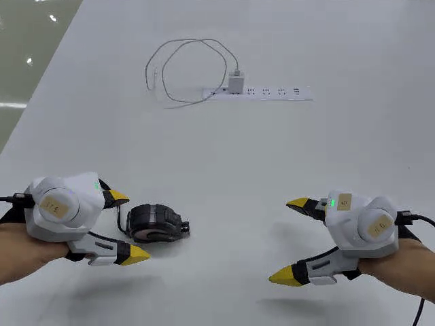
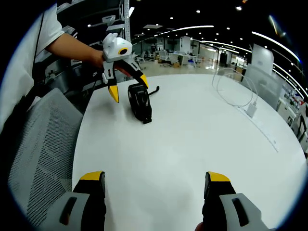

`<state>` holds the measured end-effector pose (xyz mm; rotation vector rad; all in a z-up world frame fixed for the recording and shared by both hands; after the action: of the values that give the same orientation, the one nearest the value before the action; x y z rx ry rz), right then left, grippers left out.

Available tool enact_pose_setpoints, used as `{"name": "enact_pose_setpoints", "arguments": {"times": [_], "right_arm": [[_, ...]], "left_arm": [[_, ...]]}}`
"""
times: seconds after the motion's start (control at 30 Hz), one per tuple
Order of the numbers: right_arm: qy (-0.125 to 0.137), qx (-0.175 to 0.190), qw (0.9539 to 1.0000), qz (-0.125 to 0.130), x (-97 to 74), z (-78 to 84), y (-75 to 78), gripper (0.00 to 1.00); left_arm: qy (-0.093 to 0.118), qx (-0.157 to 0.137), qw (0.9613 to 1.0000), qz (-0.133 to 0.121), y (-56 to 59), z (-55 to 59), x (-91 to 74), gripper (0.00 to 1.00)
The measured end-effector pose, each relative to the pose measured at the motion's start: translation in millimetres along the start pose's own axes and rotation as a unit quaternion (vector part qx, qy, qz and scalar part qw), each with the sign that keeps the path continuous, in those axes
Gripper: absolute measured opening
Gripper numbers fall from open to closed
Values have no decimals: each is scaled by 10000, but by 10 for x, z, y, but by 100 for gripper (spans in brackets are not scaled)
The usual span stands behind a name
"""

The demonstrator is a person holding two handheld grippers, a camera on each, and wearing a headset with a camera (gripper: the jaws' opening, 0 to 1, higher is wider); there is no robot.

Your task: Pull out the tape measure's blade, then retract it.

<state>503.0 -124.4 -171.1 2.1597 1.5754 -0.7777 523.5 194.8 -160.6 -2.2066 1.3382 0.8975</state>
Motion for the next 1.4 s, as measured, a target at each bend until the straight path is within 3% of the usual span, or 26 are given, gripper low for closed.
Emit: {"name": "enact_pose_setpoints", "arguments": {"times": [0.3,0.4,1.03,1.4], "right_arm": [[5,6,10000,-20,11,-9,20,83],[-3,0,10000,-31,21,-12,19,83],[-5,16,10000,-83,72,-9,38,83],[6,25,9999,-104,98,-2,18,83]], "left_arm": [[-212,228,9995,89,-39,0,66,51],[-199,257,9994,132,-43,-6,76,43],[-347,372,9981,359,-59,3,179,31],[-372,453,9975,399,-71,2,191,29]]}}
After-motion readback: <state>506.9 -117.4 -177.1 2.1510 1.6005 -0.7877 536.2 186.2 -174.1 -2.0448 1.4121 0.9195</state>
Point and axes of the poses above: the centre of the closed fingertips' face, and the gripper's own axes: x roughly forward along the fingers, y roughly to its right, z roughly out of its underside, the point moved 8 cm from there along -x, roughly backward along the fingers, and after that the axes turned 5 degrees about y, right-handed, at the moved point
